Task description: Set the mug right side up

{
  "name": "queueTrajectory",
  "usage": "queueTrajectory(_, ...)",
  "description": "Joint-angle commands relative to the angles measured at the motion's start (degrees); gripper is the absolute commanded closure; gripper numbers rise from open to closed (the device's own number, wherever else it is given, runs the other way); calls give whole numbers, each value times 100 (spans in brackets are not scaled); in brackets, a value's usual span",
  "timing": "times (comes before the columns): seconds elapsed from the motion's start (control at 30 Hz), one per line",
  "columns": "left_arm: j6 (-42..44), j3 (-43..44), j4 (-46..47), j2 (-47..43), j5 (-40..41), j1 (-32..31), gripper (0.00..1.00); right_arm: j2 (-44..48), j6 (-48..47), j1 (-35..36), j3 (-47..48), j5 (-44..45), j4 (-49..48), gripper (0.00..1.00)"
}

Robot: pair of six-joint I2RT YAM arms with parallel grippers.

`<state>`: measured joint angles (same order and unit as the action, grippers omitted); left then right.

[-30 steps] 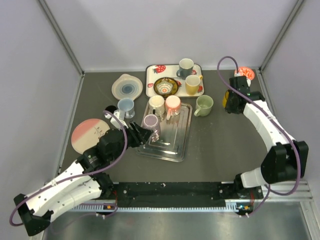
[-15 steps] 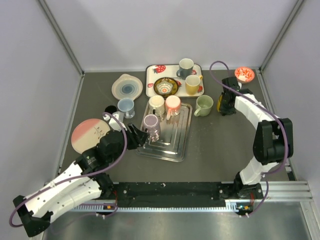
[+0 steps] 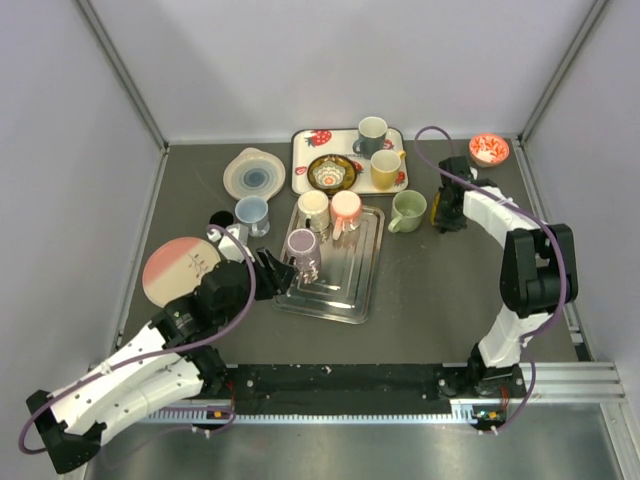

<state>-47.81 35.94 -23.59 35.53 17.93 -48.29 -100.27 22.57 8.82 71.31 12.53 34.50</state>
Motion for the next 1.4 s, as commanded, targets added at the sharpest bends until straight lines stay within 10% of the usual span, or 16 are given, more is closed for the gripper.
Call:
queueTrajectory(0.0, 132, 53, 153, 68, 44, 30, 41, 60, 55, -47, 155, 21, -392, 75)
queueTrajectory(0.2, 351, 228, -57, 173, 280, 30, 26, 734, 221, -56, 147, 82, -172, 49)
queueTrajectory(0.73, 2003, 1494, -1190, 2386, -8, 801, 18, 4611, 187, 1095, -1593, -822, 74, 47)
queueTrajectory(0.77, 2082, 1538, -1191, 2449, -148, 882, 1, 4735, 195, 1165, -1663, -866, 74, 47)
queueTrajectory(1.37, 3700, 2408, -963, 4585, -1627, 1243, 18, 6028, 310, 1192, -2244, -2044, 83, 47)
